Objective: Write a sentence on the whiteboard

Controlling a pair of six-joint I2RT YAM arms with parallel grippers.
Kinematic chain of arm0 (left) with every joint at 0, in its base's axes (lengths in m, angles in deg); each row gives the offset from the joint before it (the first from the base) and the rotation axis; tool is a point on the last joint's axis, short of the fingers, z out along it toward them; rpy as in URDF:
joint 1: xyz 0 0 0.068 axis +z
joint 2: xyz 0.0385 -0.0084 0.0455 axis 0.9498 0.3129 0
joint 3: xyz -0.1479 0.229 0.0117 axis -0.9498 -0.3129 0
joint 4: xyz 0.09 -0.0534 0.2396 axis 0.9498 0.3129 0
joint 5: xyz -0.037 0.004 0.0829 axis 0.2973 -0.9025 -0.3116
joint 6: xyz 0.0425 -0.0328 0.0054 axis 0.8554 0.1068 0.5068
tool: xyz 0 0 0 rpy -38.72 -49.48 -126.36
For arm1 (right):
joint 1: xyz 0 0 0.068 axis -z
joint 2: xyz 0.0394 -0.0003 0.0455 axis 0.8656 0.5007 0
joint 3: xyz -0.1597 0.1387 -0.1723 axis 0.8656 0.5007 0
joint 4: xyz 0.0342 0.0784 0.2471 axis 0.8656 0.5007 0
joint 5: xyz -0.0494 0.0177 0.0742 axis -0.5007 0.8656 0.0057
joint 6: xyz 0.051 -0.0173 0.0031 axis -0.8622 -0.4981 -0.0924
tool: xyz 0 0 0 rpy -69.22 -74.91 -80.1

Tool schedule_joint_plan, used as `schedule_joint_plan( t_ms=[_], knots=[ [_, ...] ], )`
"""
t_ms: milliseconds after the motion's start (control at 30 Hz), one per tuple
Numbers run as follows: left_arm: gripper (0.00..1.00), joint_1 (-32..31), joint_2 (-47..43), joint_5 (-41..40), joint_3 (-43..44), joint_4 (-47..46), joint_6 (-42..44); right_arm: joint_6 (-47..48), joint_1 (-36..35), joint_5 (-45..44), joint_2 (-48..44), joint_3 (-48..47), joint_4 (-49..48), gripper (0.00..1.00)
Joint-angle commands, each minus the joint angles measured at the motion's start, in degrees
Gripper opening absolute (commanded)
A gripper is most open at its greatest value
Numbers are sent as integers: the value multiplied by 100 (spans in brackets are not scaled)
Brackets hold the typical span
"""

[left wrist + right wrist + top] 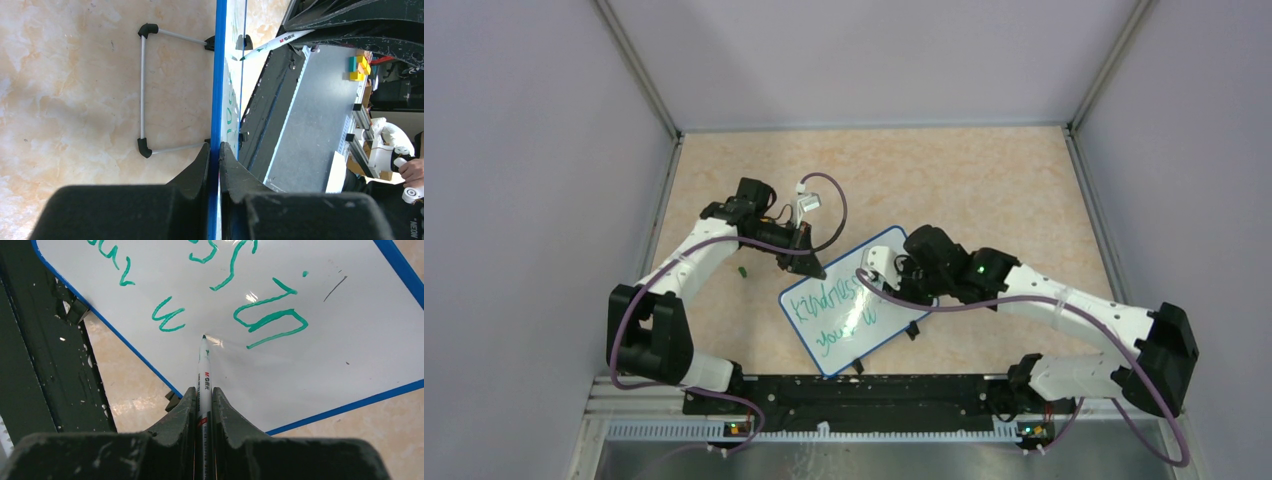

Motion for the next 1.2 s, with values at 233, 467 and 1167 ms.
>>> schedule_joint_plan(
  t_ms=[233,467,1167],
  knots=[
    [0,-147,142,-668,-233,4,125,-32,55,195,242,-172,-248,0],
    [0,-146,150,-668,-233,8,122,26,-37,281,247,34,-182,0],
    [0,-147,174,-663,-233,6,123,185,180,-135,-27,-12,15,0]
  ],
)
